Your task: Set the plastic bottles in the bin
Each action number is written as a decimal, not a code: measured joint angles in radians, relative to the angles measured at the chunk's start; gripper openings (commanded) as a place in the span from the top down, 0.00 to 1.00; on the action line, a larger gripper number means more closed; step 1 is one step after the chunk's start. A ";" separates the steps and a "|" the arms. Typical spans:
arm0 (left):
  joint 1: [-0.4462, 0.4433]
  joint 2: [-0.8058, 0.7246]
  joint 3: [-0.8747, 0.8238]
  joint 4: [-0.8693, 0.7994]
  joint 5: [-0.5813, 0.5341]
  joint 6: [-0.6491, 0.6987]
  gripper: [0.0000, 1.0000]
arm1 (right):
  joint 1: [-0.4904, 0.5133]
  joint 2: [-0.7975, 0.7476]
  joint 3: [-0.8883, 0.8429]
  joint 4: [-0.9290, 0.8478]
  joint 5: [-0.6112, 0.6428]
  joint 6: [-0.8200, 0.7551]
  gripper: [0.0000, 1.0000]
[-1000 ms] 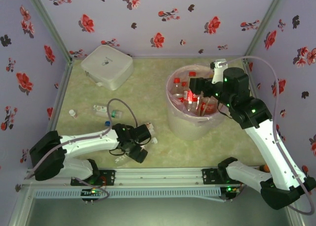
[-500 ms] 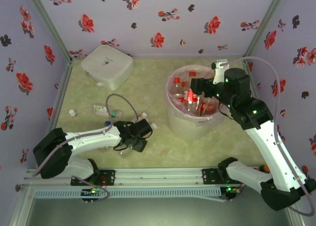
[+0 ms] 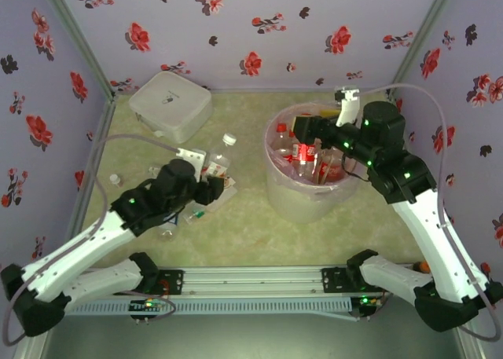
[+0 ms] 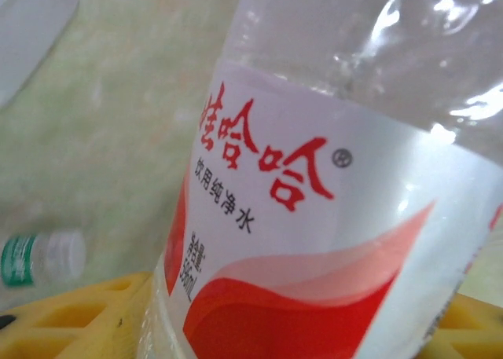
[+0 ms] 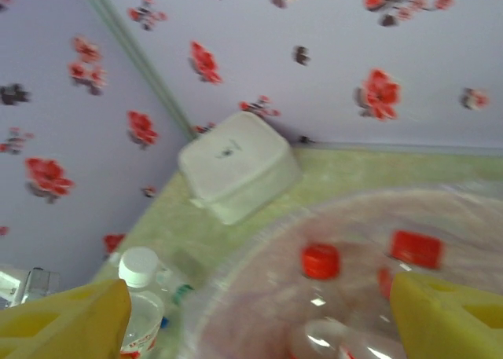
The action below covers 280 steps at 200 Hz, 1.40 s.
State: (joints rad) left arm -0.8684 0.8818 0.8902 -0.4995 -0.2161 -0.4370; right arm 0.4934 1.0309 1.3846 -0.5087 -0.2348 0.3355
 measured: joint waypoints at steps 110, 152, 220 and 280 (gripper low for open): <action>0.004 0.045 0.026 0.260 0.180 0.090 0.38 | 0.256 0.276 0.064 0.230 -0.123 0.080 0.24; 0.015 0.045 0.038 0.289 0.188 0.100 0.37 | 0.273 0.312 0.065 0.261 -0.155 0.091 0.54; 0.031 0.050 0.036 0.312 0.191 0.100 0.04 | 0.272 0.309 0.056 0.301 -0.138 0.085 0.91; 0.037 0.050 0.010 0.341 0.192 0.099 0.00 | 0.274 0.294 0.249 0.125 0.092 -0.058 0.99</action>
State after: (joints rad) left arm -0.8310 0.9321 0.9001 -0.1581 -0.0238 -0.3382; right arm 0.7670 1.3247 1.6337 -0.3840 -0.1432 0.2775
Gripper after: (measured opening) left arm 0.996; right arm 0.342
